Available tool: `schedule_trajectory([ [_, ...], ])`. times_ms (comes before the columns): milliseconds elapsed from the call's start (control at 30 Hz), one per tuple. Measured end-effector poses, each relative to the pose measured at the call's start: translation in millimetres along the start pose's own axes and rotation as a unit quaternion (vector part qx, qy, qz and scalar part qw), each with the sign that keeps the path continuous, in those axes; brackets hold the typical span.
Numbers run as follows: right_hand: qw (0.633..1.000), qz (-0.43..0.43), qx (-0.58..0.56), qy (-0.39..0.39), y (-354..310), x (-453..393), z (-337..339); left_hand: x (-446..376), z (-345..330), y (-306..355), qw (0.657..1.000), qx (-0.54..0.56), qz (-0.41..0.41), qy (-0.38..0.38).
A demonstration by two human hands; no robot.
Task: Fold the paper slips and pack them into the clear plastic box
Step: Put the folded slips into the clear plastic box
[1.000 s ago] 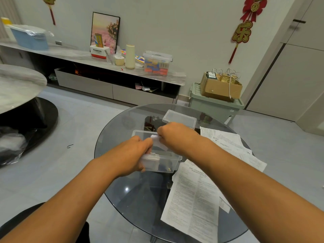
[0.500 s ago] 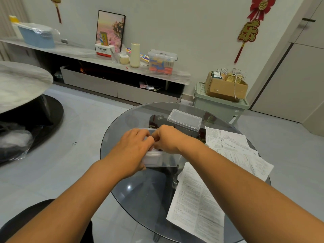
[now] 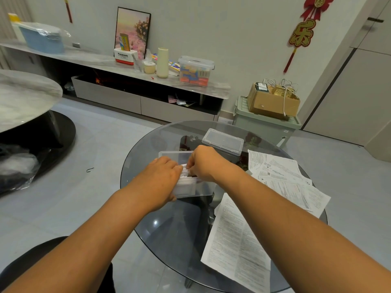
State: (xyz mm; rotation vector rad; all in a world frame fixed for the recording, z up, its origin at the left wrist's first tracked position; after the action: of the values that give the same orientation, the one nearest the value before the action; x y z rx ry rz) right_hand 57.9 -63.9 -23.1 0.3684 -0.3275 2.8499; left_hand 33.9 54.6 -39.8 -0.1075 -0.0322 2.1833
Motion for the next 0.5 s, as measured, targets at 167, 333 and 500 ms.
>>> schedule_trajectory([
  [167, 0.998, -0.041, -0.028, -0.025, 5.1, 10.0, 8.6, -0.5, -0.6, -1.0, 1.0, 0.011, -0.005, 0.018],
  [333, 0.991, -0.045, -0.081, -0.1, -9.6, 20.9, 9.4, -2.2, -3.1, -3.4, 0.999, 0.025, -0.003, 0.022],
  [500, 0.982, -0.068, -0.138, -0.11, -2.6, 13.5, 7.3, -5.0, -6.8, -7.5, 1.0, 0.029, 0.0, 0.009],
])
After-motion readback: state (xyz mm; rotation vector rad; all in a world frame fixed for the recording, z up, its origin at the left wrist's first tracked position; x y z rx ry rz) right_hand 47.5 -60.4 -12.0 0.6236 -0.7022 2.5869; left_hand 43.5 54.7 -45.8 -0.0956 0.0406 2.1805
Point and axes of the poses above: each hand's wrist, its own x-axis away from the middle knuckle, its own z-axis out of the back of the hand, y = z × x, the point moved 6 cm from there along -x, towards the middle knuckle, and after that the axes turned 10 degrees about -z, right-handed, at the moved point
